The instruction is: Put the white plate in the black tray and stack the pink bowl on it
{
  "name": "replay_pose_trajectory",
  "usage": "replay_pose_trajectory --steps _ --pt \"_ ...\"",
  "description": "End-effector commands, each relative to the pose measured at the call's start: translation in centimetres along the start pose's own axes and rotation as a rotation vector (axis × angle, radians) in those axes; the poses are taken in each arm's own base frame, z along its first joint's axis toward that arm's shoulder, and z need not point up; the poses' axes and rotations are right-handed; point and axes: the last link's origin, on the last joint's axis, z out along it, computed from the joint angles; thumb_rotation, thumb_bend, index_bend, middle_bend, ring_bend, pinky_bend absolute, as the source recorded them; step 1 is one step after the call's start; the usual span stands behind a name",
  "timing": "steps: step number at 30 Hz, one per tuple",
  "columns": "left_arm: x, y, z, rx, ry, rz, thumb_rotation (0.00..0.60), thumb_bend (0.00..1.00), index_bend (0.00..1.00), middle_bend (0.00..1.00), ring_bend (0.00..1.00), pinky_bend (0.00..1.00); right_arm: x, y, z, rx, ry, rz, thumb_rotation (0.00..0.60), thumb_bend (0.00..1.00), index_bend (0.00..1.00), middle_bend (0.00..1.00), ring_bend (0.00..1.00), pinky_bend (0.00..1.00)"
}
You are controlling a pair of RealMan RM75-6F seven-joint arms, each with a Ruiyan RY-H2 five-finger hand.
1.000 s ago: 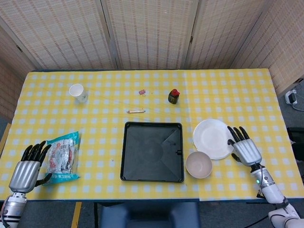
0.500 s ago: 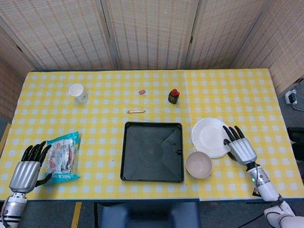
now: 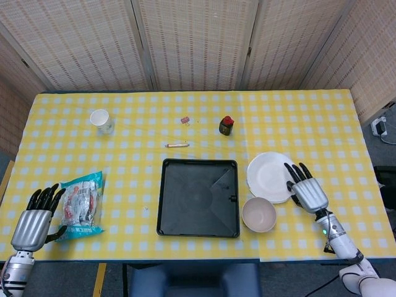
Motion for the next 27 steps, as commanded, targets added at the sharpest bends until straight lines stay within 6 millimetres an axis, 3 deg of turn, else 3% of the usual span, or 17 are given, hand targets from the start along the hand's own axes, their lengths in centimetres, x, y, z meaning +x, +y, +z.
replay_pose_trajectory --steps 1,6,13,20,27 --pt "0.0 0.0 0.0 -0.001 -0.001 -0.002 0.6 0.27 0.0 0.0 0.03 0.01 0.3 -0.2 0.0 0.004 0.029 0.023 0.6 0.49 0.58 0.03 0.09 0.04" --pt "0.1 0.0 -0.2 -0.007 0.002 -0.005 0.6 0.27 0.0 0.0 0.03 0.01 1.0 -0.3 -0.3 0.006 0.087 0.051 0.6 0.5 0.64 0.08 0.12 0.04" --pt "0.3 0.2 -0.3 -0.013 0.006 -0.01 0.6 0.27 0.0 0.0 0.03 0.01 2.1 0.2 -0.8 -0.002 0.148 0.055 0.6 0.5 0.64 0.09 0.12 0.04" --pt "0.4 0.3 -0.4 -0.016 0.011 -0.013 0.6 0.27 0.0 0.0 0.03 0.01 4.6 1.0 -0.5 -0.027 0.257 0.121 0.6 0.5 0.64 0.09 0.12 0.04" --pt "0.5 0.3 -0.5 -0.017 0.014 -0.016 0.6 0.27 0.0 0.0 0.03 0.01 7.9 0.5 -0.2 -0.009 0.393 0.18 0.6 0.5 0.65 0.1 0.12 0.04"
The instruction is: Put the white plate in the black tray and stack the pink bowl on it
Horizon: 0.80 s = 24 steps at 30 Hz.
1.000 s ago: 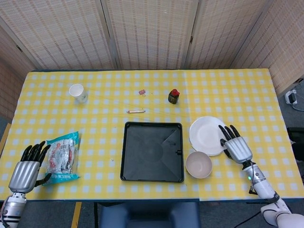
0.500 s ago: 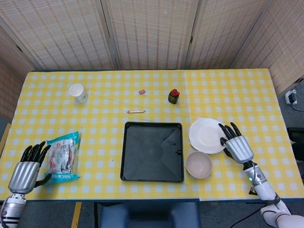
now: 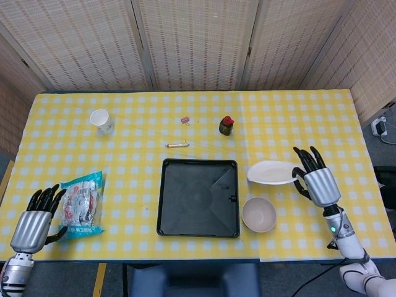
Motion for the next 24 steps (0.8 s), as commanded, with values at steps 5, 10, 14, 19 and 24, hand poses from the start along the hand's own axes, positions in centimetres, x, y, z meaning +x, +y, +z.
replay_pose_trajectory --steps 5,10,14,19,24 --pt "0.1 -0.1 0.0 0.001 0.003 -0.004 0.6 0.27 0.0 0.0 0.03 0.01 3.2 -1.4 1.3 0.039 0.128 0.039 0.6 0.5 0.65 0.1 0.13 0.04" --pt "0.2 -0.1 0.0 0.001 0.005 -0.007 0.6 0.27 0.0 0.0 0.03 0.01 4.5 -3.4 2.1 0.086 0.189 0.085 0.6 0.5 0.65 0.1 0.13 0.04" --pt "0.3 -0.2 0.0 0.001 0.007 -0.009 0.6 0.27 0.0 0.0 0.03 0.01 4.5 -6.0 2.9 0.151 0.18 0.134 0.6 0.5 0.65 0.1 0.13 0.04" --pt "0.7 -0.4 -0.1 0.006 0.024 -0.014 0.6 0.27 0.0 0.0 0.03 0.01 3.8 -9.4 4.4 0.25 0.167 0.105 0.6 0.5 0.65 0.1 0.13 0.04" --pt "1.0 -0.5 -0.2 0.009 0.031 -0.019 0.6 0.27 0.0 0.0 0.03 0.01 2.9 -12.4 6.1 0.328 0.132 0.088 0.6 0.5 0.65 0.1 0.12 0.04"
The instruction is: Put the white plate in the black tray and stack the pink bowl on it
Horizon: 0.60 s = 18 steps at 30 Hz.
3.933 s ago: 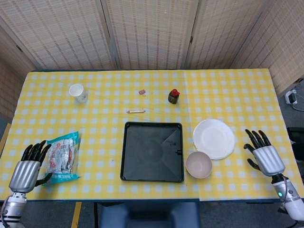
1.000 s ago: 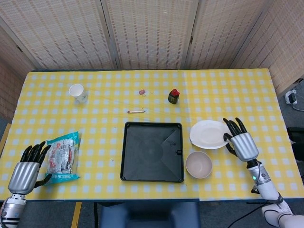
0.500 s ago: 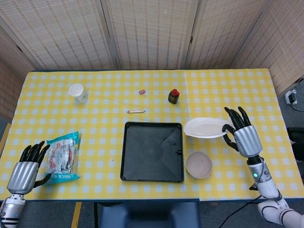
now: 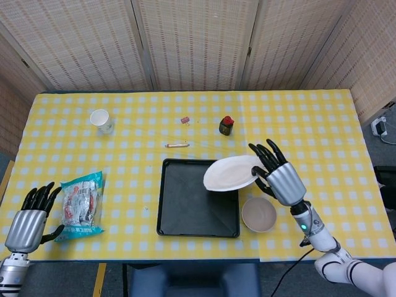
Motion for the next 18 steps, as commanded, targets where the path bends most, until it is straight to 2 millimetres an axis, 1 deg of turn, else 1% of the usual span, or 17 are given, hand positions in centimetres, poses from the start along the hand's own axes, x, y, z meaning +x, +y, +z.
replay_pose_trajectory --steps 1,7,14,18 --pt "0.1 0.0 0.0 0.0 0.004 -0.001 0.6 0.27 0.0 0.0 0.03 0.01 -1.2 -1.9 1.6 0.056 -0.031 0.0 0.6 0.5 0.65 0.1 0.12 0.04" --pt "0.8 -0.4 -0.2 0.007 0.024 -0.013 0.6 0.27 0.0 0.0 0.03 0.01 -3.1 -4.2 3.4 0.106 -0.079 -0.002 0.6 0.5 0.65 0.1 0.13 0.04" --pt "0.9 -0.4 -0.4 0.002 0.023 -0.027 0.6 0.27 0.0 0.0 0.03 0.01 -5.7 -5.3 4.3 0.118 -0.138 -0.007 0.6 0.5 0.65 0.1 0.13 0.04" --pt "0.9 -0.4 -0.4 0.0 0.023 -0.028 0.6 0.27 0.0 0.0 0.03 0.01 -6.7 -5.8 4.7 0.124 -0.153 0.002 0.6 0.5 0.65 0.1 0.13 0.04"
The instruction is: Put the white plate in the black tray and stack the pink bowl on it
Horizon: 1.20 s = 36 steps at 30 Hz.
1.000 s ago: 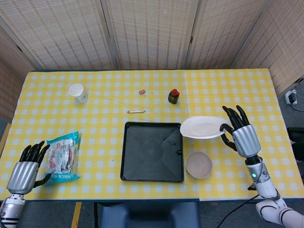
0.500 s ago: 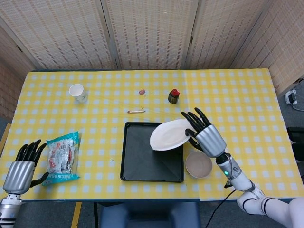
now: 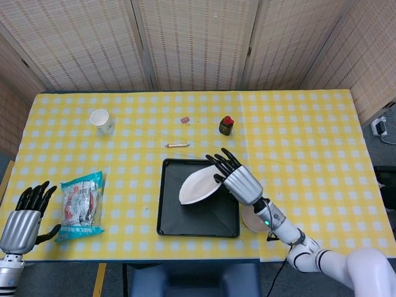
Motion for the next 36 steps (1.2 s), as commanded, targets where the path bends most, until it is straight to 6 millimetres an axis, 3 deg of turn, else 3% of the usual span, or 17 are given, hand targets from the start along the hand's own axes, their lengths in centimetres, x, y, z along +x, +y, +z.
replay_pose_trajectory --steps 1,8,15,19,30,36 --pt "0.0 -0.1 0.0 0.003 0.001 -0.001 0.6 0.27 0.0 0.0 0.03 0.01 -0.8 -0.5 0.6 0.01 -0.015 0.011 0.6 0.5 0.65 0.1 0.13 0.04" --pt "0.0 -0.1 0.0 0.003 -0.01 -0.013 0.6 0.27 0.0 0.0 0.03 0.01 -1.5 -1.0 0.7 0.03 -0.037 0.002 0.6 0.5 0.63 0.08 0.12 0.04" --pt "-0.1 0.0 -0.1 -0.004 -0.025 -0.03 0.6 0.27 0.0 0.0 0.03 0.01 -2.2 -1.1 0.4 0.003 -0.153 0.054 0.6 0.5 0.28 0.0 0.01 0.0" --pt "-0.1 0.0 -0.1 0.004 -0.043 -0.056 0.6 0.27 0.0 0.0 0.03 0.01 -1.9 -1.6 0.1 0.005 -0.192 0.093 0.6 0.5 0.17 0.0 0.0 0.0" --pt "0.1 0.0 -0.1 0.004 -0.036 -0.057 0.6 0.27 0.0 0.0 0.03 0.01 -0.3 -3.4 -1.1 0.047 -0.316 0.159 0.6 0.46 0.11 0.0 0.0 0.0" --pt "0.2 -0.1 -0.2 0.005 -0.035 -0.064 0.6 0.27 0.0 0.0 0.03 0.01 0.2 -3.8 -0.7 0.036 -0.387 0.109 0.6 0.34 0.04 0.0 0.0 0.0"
